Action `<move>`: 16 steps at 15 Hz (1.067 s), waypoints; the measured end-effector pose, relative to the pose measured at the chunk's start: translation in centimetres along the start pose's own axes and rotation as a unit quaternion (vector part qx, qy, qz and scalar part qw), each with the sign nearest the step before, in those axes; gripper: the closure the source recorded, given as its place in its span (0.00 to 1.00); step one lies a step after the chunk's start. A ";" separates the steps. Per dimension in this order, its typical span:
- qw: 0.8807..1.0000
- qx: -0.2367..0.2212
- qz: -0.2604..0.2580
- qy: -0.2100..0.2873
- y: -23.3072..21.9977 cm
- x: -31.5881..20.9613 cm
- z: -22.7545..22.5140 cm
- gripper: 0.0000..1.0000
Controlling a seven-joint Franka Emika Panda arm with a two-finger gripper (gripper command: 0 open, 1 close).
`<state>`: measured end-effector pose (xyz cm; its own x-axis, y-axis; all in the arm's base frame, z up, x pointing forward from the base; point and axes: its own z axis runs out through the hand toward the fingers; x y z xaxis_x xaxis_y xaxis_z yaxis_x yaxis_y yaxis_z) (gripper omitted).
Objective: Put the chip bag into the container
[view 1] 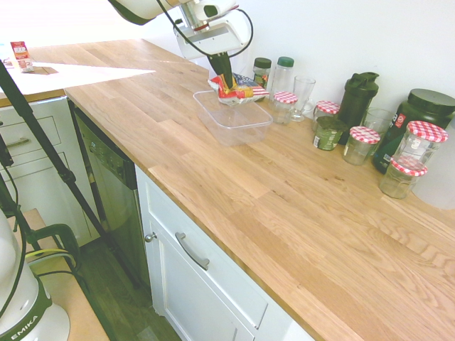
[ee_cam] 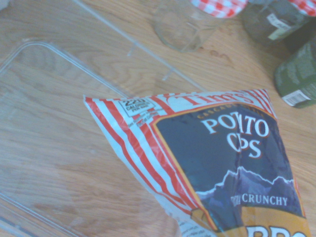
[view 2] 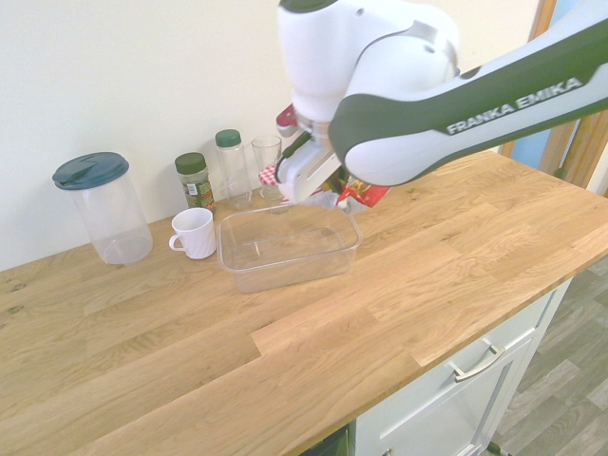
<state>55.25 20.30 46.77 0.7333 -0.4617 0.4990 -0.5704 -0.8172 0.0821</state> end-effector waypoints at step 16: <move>0.998 -0.058 -0.021 -0.025 -6.2 -3.0 7.9 0.00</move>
<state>59.53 24.03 37.91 0.7732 -0.4472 0.4496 -0.5759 -0.7920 0.2026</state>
